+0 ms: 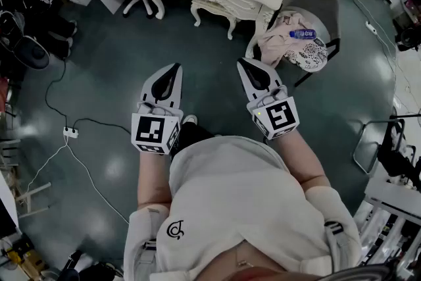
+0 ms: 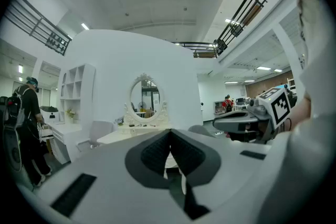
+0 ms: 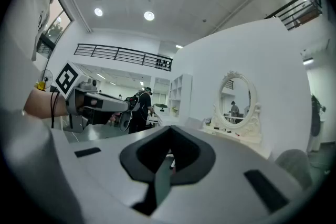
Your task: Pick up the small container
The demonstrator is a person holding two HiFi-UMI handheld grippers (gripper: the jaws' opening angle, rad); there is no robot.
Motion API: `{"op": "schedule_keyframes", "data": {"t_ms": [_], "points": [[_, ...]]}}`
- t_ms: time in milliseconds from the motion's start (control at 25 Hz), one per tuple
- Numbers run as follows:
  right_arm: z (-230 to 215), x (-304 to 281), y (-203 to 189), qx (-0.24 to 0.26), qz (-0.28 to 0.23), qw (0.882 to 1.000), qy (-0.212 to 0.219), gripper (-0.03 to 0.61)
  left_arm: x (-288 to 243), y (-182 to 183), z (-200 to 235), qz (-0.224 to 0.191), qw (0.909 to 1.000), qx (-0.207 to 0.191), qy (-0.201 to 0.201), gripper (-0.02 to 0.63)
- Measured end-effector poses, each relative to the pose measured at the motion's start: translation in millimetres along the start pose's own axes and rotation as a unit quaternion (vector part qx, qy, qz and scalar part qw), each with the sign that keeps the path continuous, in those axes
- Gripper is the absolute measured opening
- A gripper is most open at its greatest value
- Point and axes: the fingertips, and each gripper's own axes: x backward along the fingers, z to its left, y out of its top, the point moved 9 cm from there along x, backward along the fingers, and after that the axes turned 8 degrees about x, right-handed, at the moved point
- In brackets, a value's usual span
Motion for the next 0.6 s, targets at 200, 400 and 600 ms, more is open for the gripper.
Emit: {"op": "schedule_keyframes", "data": {"t_ms": [200, 400, 600], "points": [[-0.8, -2.2, -2.2, 0.004, 0.002, 1.0, 0.006, 0.003, -5.1, 0.5, -2.2, 0.0, 1.0, 0.0, -0.002, 0.012], [-0.6, -6.2, -4.1, -0.001, 0.004, 1.0, 0.01, 0.003, -8.0, 1.4, -1.5, 0.001, 1.0, -0.002, -0.005, 0.012], [-2.8, -11.7, -4.8, -0.007, 0.0, 1.0, 0.002, 0.004, -11.2, 1.4, 4.7, 0.0, 1.0, 0.005, -0.005, 0.012]]}}
